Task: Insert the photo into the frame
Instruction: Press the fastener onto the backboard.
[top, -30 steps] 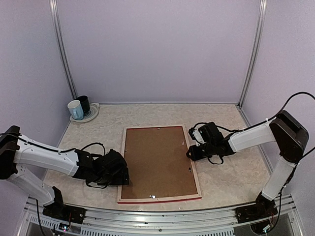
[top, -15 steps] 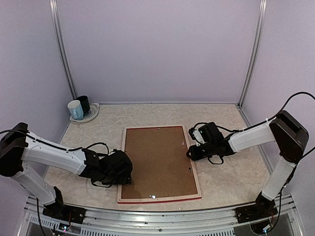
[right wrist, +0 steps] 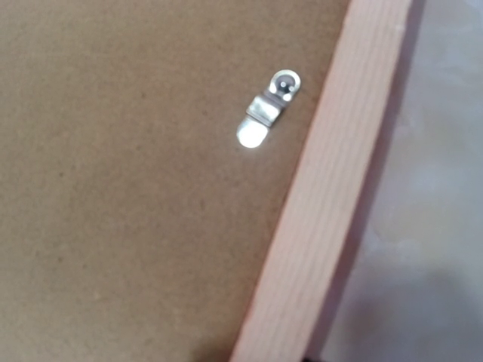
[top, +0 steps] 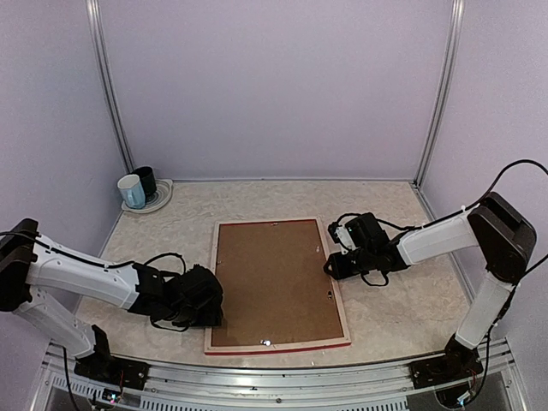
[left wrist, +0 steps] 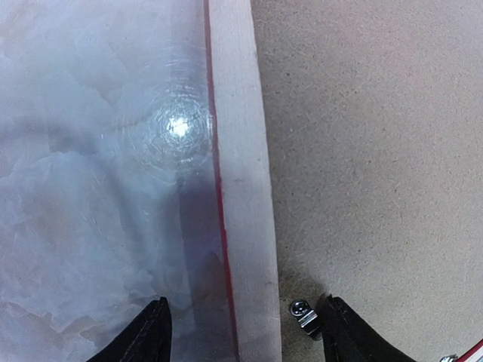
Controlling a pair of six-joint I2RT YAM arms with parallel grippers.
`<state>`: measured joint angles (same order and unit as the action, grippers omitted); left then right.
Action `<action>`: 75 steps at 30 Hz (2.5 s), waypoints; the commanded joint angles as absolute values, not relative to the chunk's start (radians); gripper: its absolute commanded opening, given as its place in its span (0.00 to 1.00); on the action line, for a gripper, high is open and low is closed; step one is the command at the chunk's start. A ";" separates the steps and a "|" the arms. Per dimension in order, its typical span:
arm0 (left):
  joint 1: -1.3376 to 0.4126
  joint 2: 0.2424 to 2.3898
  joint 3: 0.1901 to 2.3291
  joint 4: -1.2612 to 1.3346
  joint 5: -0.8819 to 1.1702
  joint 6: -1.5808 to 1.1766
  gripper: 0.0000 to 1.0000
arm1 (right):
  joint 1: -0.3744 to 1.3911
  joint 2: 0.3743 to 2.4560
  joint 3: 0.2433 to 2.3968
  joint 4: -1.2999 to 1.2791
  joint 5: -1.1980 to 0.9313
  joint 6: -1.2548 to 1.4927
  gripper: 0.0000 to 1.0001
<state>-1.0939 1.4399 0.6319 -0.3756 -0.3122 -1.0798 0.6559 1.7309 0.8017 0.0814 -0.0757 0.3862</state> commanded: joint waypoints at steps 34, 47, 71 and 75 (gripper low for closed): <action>-1.099 1.380 0.524 -0.368 -0.256 -1.109 0.30 | 0.640 1.752 0.781 0.083 -0.115 0.384 0.29; -1.100 1.387 0.538 -0.389 -0.253 -1.085 0.31 | 0.638 1.761 0.781 0.084 -0.122 0.386 0.29; -1.099 1.459 0.584 -0.455 -0.277 -1.046 0.04 | 0.633 1.774 0.788 0.085 -0.128 0.384 0.29; -1.099 1.456 0.581 -0.458 -0.295 -1.059 0.02 | 0.634 1.779 0.790 0.085 -0.131 0.384 0.29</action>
